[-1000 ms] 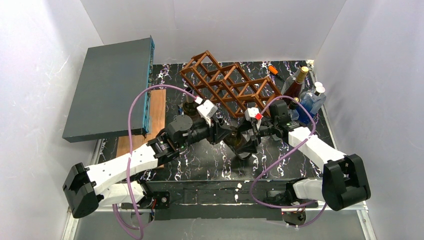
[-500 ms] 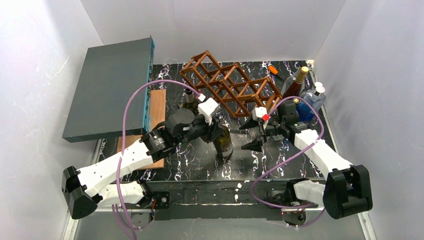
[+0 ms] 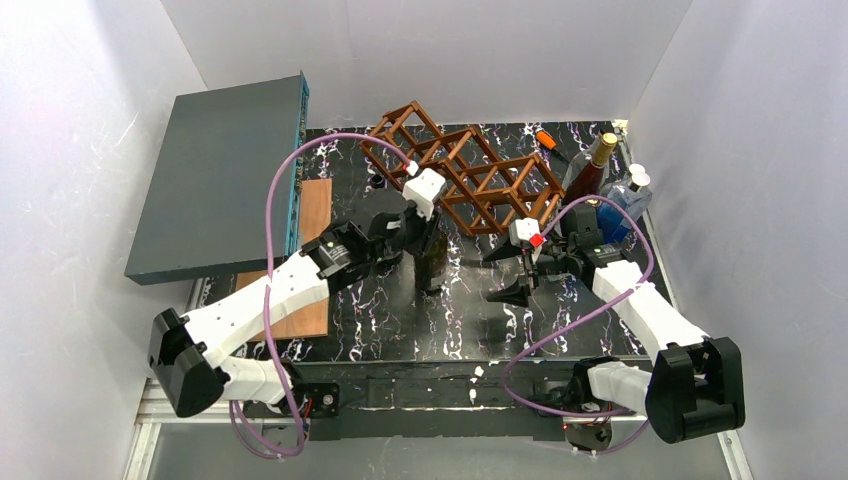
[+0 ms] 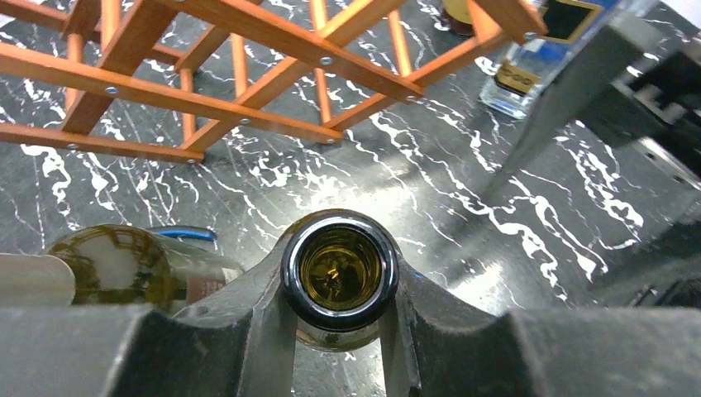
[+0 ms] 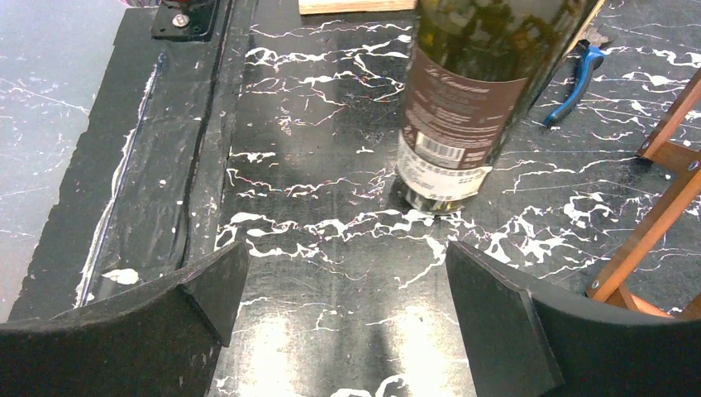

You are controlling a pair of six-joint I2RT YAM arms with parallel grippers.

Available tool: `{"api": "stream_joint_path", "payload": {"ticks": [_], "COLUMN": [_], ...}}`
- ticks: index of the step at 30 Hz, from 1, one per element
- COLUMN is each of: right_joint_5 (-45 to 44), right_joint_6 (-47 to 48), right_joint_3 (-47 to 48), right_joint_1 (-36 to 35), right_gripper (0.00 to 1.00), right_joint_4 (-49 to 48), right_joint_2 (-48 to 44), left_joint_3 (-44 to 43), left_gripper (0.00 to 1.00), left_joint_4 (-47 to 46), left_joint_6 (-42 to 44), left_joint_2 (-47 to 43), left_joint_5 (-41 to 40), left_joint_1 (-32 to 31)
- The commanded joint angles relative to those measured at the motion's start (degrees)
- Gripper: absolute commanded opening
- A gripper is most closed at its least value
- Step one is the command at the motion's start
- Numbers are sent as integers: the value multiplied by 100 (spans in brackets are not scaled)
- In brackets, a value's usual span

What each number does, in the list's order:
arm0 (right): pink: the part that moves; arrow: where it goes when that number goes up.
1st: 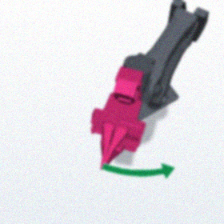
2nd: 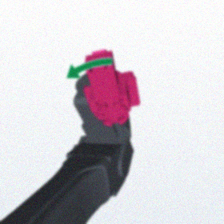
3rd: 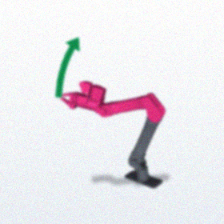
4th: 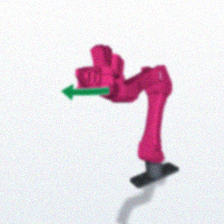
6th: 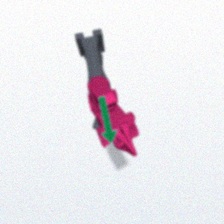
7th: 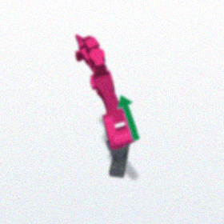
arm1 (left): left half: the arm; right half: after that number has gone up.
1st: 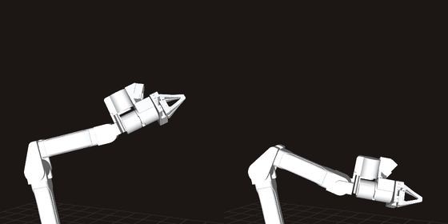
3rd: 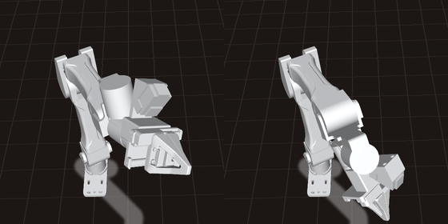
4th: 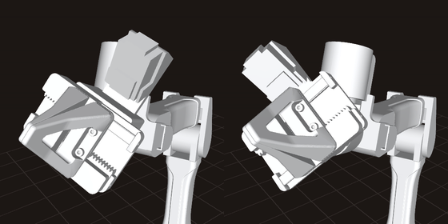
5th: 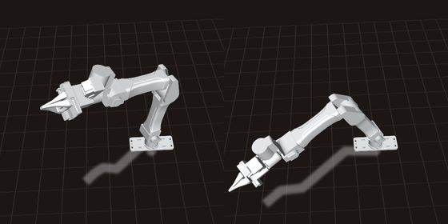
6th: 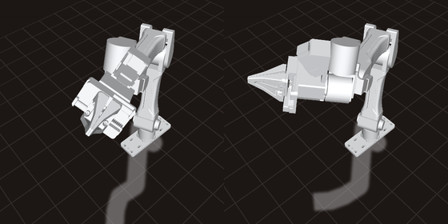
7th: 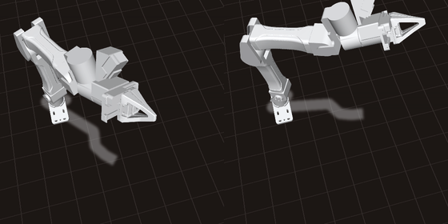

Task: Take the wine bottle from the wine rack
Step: Place the wine bottle at the center of the board.

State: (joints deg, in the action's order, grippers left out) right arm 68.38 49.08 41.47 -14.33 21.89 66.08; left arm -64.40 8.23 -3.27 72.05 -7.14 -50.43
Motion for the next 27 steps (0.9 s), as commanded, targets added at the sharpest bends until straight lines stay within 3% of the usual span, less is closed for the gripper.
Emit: {"api": "stream_joint_path", "payload": {"ticks": [1, 10, 12, 16, 19, 21, 27], "right_joint_5": [221, 215, 217, 185, 120, 29, -436], "right_joint_6": [157, 188, 214, 597, 1078, 1653, 3044], "right_joint_3": [204, 203, 216, 291, 378, 489, 906], "right_joint_1": [60, 118, 144, 184, 202, 196, 203], "right_gripper": [98, 98, 99, 98, 98, 98, 98], "right_joint_4": [125, 147, 191, 594, 1096, 1627, 3250], "right_joint_2": [-135, -131, -135, -135, -169, -191, -295], "left_joint_3": [-515, -531, -541, -536, -509, -498, -554], "left_gripper": [0, 3, 16, 68, 92, 98, 98], "left_joint_4": [-582, -686, -587, -301, -77, 11, 326], "left_joint_6": [-52, -56, -111, -276, -421, -541, -875], "left_joint_2": [18, 296, 317, 233, 74, -66, -567], "left_joint_5": [-216, -290, -242, -174, -138, -34, 518], "left_joint_1": [223, 374, 369, 371, 371, 384, 439]}}
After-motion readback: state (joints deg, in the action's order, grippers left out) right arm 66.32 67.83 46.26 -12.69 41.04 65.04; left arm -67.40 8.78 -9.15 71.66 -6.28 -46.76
